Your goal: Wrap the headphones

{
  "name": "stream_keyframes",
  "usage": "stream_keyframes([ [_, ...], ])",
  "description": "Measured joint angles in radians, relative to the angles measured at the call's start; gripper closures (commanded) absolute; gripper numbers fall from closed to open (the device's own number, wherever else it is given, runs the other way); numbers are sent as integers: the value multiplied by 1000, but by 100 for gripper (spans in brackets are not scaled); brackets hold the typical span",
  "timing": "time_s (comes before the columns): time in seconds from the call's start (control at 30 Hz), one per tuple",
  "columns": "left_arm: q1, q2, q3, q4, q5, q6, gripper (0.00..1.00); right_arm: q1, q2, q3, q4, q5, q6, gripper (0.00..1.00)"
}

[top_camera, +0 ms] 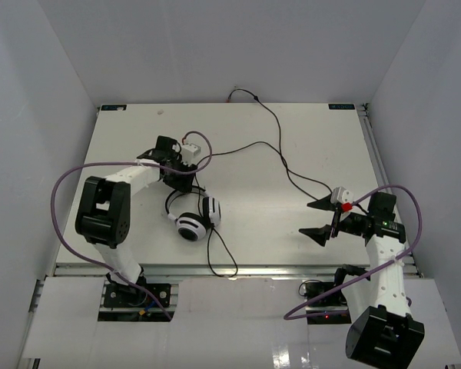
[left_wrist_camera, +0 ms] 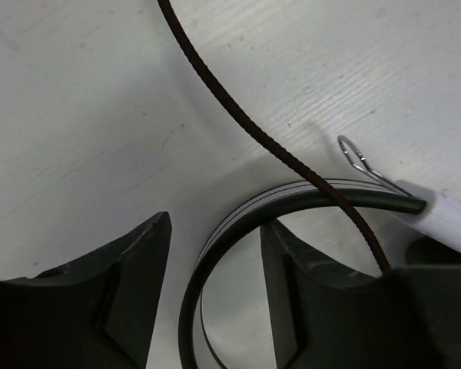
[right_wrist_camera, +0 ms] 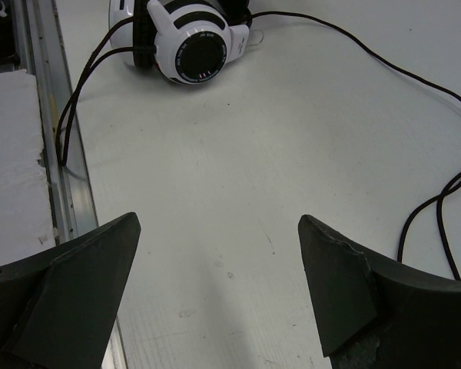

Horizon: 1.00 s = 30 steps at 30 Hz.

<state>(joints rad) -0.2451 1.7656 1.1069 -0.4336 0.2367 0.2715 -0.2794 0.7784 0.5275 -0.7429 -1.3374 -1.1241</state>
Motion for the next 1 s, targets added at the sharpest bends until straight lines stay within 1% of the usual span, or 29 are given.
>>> stream_keyframes([
  [0.1, -3, 43, 21, -19, 22, 32, 48, 0, 1, -1, 6, 3, 1, 10],
  [0.17, -3, 46, 22, -19, 29, 46, 58, 0, 1, -1, 8, 3, 1, 10],
  [0.2, -3, 46, 22, -21, 31, 53, 67, 0, 1, -1, 10, 3, 2, 10],
  [0.27, -3, 46, 22, -25, 33, 67, 89, 0, 1, -1, 11, 3, 3, 10],
  [0.3, -3, 46, 22, -30, 35, 75, 97, 0, 1, -1, 11, 3, 4, 10],
  [0.4, -1, 47, 24, -46, 54, 78, 100, 0, 0, -1, 12, 3, 4, 10],
  [0.6, 11, 54, 27, -43, 73, -31, 100, 0, -1, 0, 13, 8, 13, 10],
  [0.73, 50, 11, -48, 26, 137, -107, 100, 0, -8, 0, 15, 11, 35, 10],
  [0.8, 65, -35, -105, 46, 153, -147, 100, 6, -13, 0, 17, 15, 48, 10],
  [0.9, 74, -162, -185, 19, 154, -192, 100, 44, -16, 25, 14, 59, 70, 10],
  [1.0, 62, -329, -227, -4, 154, -226, 100, 165, -7, 106, 30, 126, 114, 9],
])
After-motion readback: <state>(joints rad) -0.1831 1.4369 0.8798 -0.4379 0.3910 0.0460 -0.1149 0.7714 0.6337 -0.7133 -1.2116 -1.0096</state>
